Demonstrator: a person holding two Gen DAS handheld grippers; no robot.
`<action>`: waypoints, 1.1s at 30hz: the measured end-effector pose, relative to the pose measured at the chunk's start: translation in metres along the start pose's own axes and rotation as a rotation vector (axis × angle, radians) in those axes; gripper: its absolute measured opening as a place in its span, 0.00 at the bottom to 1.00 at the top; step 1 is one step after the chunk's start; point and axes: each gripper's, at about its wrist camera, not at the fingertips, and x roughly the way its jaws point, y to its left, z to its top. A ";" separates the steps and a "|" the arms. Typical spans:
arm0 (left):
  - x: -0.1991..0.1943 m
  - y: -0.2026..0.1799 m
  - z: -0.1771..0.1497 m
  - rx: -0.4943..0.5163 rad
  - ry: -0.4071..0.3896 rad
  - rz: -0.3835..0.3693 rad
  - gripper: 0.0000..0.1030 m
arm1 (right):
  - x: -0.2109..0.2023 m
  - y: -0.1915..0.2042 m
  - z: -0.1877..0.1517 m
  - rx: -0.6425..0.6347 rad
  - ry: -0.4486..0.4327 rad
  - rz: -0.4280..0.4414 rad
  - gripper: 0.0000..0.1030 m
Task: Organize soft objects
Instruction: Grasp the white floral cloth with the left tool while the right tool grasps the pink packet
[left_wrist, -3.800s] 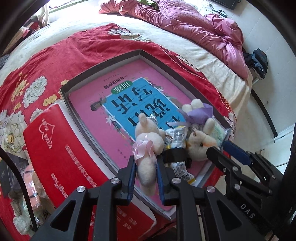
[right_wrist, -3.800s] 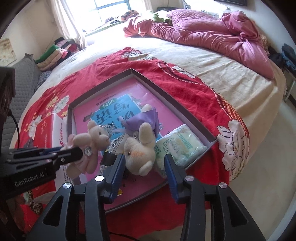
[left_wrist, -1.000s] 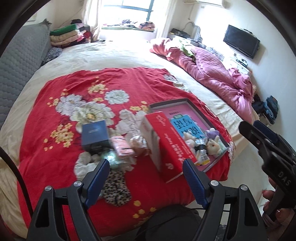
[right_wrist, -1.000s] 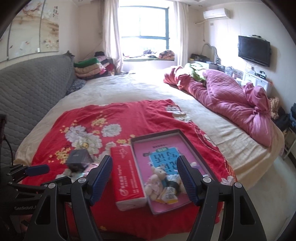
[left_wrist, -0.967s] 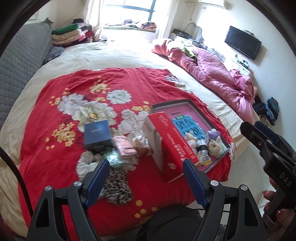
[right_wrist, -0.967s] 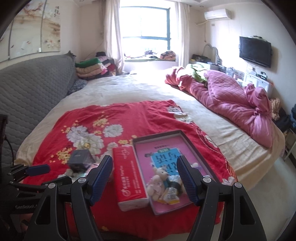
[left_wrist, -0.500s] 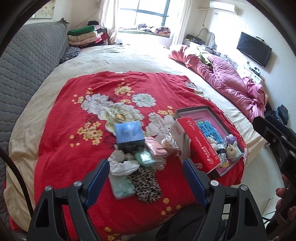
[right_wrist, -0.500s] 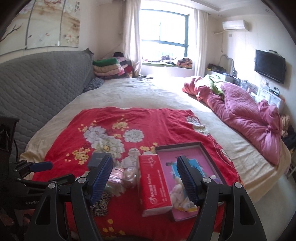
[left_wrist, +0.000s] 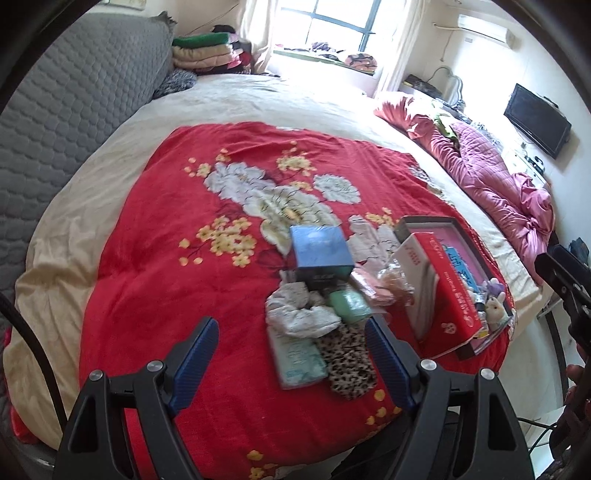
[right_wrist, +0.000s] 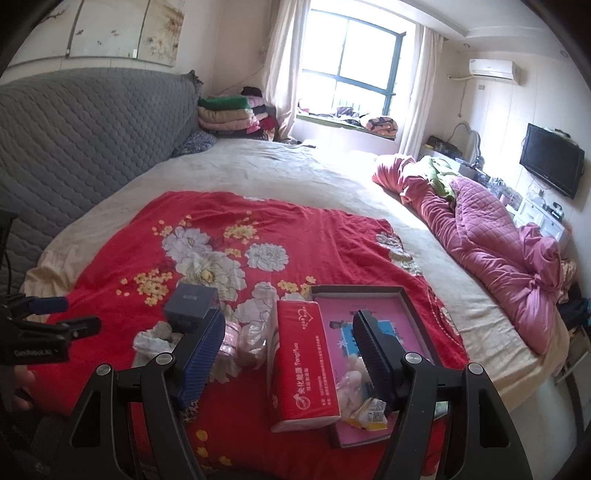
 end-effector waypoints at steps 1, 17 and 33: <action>0.002 0.003 -0.001 -0.005 0.004 0.003 0.78 | 0.004 0.001 -0.001 -0.007 0.007 0.002 0.71; 0.051 0.012 -0.016 -0.016 0.073 -0.078 0.78 | 0.096 0.058 -0.027 -0.083 0.175 0.078 0.71; 0.102 0.028 -0.009 -0.023 0.129 -0.138 0.79 | 0.185 0.095 -0.043 -0.117 0.299 0.118 0.62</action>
